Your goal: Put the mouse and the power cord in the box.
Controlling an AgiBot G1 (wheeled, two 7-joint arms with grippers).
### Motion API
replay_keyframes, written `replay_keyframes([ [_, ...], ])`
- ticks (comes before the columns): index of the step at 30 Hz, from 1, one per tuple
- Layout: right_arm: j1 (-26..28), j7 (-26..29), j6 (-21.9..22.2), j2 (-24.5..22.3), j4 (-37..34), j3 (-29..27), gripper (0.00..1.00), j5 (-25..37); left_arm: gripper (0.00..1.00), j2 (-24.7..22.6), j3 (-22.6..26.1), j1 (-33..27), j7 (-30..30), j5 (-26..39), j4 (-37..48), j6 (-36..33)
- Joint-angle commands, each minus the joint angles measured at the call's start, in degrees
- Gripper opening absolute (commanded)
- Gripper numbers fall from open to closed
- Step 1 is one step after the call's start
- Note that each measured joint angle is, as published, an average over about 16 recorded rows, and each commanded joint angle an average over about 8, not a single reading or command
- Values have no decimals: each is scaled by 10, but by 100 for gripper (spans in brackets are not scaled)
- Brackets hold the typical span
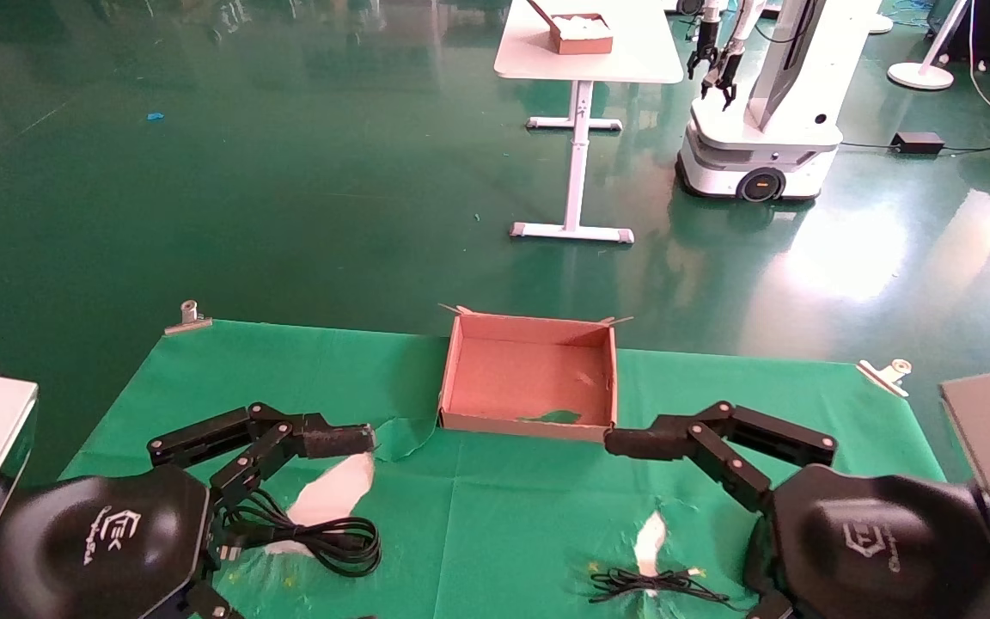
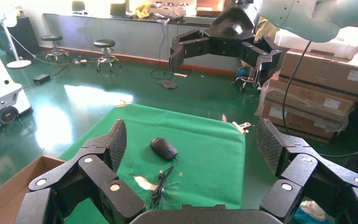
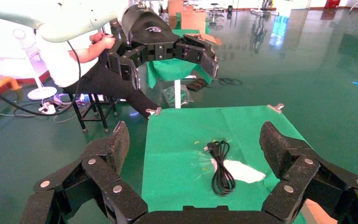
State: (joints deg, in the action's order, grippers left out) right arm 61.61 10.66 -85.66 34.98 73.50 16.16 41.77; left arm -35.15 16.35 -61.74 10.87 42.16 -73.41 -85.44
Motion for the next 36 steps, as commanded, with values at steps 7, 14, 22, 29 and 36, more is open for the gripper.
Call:
replay_keyframes([
  [7, 0, 0, 0, 0, 0, 0, 100, 0, 100, 0, 0, 0, 0, 0, 0, 0],
  [14, 0, 0, 0, 0, 0, 0, 100, 0, 100, 0, 0, 0, 0, 0, 0, 0],
  [22, 0, 0, 0, 0, 0, 0, 100, 0, 100, 0, 0, 0, 0, 0, 0, 0],
  [29, 0, 0, 0, 0, 0, 0, 100, 0, 100, 0, 0, 0, 0, 0, 0, 0],
  [36, 0, 0, 0, 0, 0, 0, 100, 0, 100, 0, 0, 0, 0, 0, 0, 0],
])
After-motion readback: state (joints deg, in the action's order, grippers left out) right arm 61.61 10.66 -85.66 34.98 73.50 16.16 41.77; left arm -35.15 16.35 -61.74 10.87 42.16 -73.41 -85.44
